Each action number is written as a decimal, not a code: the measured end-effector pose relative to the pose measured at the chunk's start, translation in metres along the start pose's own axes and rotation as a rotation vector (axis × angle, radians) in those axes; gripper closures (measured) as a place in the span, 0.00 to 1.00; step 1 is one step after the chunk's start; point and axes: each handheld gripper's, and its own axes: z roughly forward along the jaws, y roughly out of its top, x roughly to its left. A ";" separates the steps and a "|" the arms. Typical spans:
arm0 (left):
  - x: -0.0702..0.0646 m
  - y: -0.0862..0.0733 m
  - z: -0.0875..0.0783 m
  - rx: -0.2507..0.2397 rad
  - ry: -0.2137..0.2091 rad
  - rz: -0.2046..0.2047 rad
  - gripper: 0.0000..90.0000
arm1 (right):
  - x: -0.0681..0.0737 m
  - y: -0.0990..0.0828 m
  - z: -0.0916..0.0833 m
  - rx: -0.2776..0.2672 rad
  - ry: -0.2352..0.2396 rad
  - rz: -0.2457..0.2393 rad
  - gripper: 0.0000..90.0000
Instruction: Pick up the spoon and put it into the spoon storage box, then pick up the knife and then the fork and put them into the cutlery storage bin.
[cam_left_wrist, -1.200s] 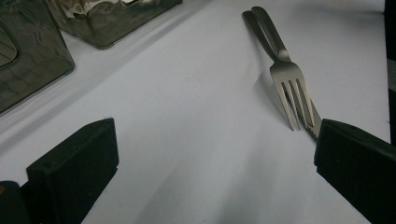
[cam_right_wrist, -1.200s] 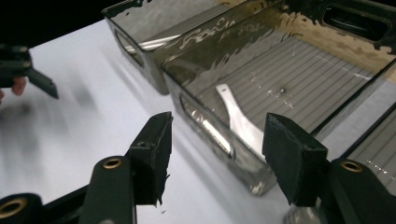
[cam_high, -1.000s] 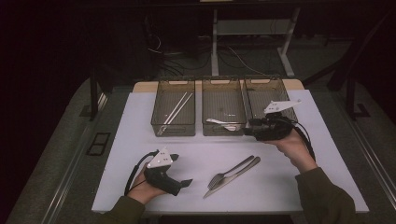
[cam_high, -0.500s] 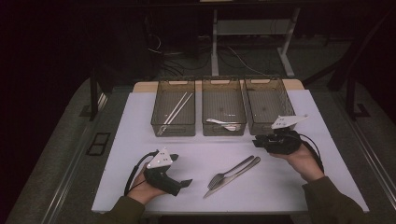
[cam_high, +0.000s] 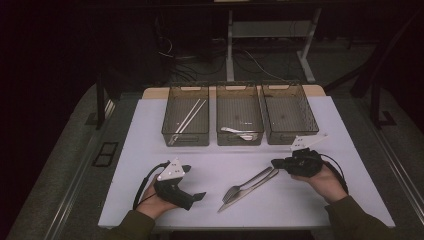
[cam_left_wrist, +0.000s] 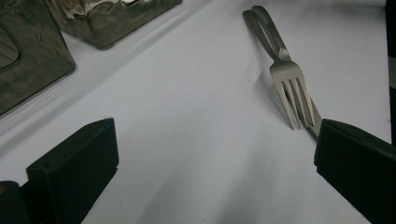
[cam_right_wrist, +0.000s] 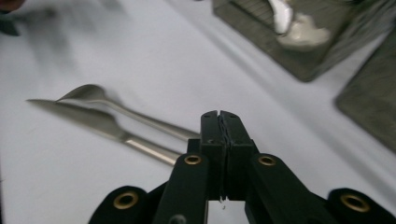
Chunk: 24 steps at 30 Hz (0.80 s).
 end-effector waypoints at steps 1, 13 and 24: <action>0.000 0.000 0.000 0.000 0.000 0.000 0.00 | 0.002 -0.001 0.001 0.005 0.011 -0.002 0.99; -0.001 0.001 0.000 0.002 0.002 0.005 0.00 | 0.030 -0.004 0.022 0.055 0.120 -0.049 1.00; -0.002 0.001 0.001 0.006 -0.001 0.007 0.00 | 0.067 -0.001 0.050 0.119 0.217 -0.124 1.00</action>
